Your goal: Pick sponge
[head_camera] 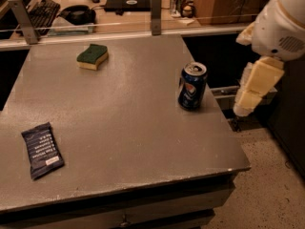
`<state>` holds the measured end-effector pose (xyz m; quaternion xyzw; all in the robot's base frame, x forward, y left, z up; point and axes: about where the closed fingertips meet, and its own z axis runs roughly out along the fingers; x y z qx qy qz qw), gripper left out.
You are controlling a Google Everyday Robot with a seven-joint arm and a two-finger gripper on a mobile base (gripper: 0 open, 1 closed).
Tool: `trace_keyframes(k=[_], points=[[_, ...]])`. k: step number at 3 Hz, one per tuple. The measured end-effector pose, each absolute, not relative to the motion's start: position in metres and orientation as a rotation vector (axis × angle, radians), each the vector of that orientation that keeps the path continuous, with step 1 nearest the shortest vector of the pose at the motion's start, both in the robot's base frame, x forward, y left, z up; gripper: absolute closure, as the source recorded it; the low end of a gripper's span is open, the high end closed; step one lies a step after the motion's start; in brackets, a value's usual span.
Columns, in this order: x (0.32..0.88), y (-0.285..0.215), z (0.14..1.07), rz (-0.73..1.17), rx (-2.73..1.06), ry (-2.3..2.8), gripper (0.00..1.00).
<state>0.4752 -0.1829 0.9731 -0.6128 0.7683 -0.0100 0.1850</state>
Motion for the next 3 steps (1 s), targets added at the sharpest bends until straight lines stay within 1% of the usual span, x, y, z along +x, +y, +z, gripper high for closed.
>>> trace_keyframes(k=[1,3], points=[[0.534,-0.11,0.97,0.069,-1.734,2.064,0.0],[0.6,0.015,0.994,0.252,-1.648,1.914,0.0]])
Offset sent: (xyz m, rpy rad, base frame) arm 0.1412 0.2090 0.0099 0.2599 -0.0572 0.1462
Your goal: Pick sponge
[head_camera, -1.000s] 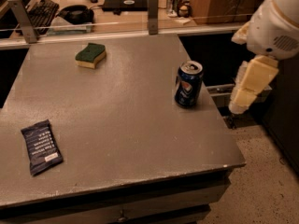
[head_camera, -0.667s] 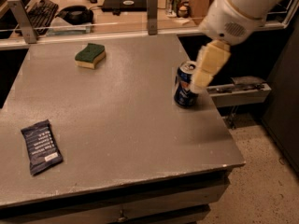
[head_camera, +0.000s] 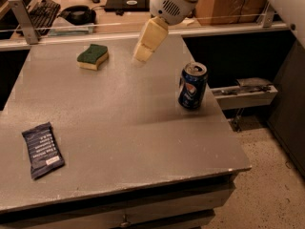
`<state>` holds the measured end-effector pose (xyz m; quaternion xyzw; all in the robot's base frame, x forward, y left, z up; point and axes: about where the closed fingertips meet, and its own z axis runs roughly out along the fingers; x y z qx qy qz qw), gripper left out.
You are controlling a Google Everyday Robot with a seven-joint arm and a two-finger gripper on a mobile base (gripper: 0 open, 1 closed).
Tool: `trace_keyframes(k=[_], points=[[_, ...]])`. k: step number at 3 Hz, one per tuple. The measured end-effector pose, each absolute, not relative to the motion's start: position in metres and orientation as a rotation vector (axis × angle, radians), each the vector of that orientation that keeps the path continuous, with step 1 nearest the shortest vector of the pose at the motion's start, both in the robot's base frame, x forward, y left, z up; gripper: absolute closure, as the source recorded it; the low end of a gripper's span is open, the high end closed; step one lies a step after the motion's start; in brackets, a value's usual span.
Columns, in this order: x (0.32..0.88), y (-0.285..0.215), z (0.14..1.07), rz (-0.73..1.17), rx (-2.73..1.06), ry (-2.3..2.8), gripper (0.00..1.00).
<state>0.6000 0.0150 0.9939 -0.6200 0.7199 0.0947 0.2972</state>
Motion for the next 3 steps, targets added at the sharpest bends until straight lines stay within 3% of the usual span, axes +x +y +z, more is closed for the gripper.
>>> trace_keyframes(k=[2,3], points=[[0.61,0.027,0.993,0.255,-1.666,1.882,0.0],[0.644,0.075,0.976,0.313,-1.633,1.849,0.0]])
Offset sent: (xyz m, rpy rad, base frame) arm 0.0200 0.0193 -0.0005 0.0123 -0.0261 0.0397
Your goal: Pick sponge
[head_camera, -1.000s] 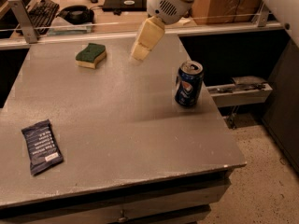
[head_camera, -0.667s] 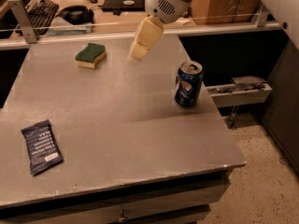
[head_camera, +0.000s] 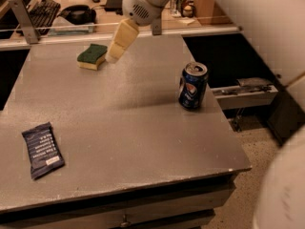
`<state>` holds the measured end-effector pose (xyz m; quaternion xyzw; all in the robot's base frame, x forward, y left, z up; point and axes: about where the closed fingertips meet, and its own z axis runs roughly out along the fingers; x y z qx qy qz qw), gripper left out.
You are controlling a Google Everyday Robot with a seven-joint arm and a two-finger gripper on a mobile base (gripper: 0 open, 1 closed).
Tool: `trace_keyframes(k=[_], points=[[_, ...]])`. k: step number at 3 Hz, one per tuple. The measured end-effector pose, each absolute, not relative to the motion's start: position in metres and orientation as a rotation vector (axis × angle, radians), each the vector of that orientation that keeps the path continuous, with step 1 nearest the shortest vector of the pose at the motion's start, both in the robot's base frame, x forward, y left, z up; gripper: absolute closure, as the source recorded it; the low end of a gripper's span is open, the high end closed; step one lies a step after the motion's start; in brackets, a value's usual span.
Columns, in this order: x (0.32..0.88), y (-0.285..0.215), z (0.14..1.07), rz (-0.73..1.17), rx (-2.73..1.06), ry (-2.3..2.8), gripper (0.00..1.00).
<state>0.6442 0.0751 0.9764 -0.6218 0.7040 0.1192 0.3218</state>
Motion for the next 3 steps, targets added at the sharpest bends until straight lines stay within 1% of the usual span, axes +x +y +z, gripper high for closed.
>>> trace_keyframes(k=[1,2,3], points=[[0.695,0.131,0.941,0.35,-1.586,1.84,0.0],[0.734,0.169,0.907,0.354,-1.529,1.863,0.0],[0.756,0.197,0.881,0.395,-1.479,1.902,0.0]])
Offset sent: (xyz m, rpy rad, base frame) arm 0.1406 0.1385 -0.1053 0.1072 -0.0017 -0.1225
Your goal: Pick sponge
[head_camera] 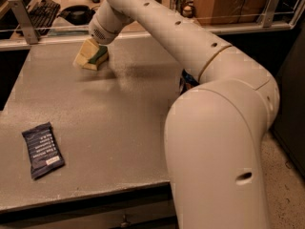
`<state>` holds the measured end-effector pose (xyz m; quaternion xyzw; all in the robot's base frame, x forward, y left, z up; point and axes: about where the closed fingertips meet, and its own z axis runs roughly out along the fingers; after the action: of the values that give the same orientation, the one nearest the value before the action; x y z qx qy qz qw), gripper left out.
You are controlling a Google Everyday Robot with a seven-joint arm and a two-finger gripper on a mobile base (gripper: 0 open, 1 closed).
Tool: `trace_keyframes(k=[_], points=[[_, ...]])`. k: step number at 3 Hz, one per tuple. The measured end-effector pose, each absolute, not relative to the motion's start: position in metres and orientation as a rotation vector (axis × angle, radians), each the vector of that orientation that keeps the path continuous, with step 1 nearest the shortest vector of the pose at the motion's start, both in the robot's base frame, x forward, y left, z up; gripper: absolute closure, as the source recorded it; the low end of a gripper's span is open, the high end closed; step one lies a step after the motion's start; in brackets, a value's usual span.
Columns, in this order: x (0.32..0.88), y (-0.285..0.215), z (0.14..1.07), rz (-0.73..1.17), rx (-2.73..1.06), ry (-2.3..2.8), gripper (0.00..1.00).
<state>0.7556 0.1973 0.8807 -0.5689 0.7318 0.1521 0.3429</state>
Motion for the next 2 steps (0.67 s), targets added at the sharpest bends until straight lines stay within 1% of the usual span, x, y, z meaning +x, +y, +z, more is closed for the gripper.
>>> trace_keyframes(k=[1,2], points=[[0.76,0.22,0.856,0.453,-1.461,1.959,0.0],[0.766,0.221,0.838,0.451,-1.448,2.013,0.15]])
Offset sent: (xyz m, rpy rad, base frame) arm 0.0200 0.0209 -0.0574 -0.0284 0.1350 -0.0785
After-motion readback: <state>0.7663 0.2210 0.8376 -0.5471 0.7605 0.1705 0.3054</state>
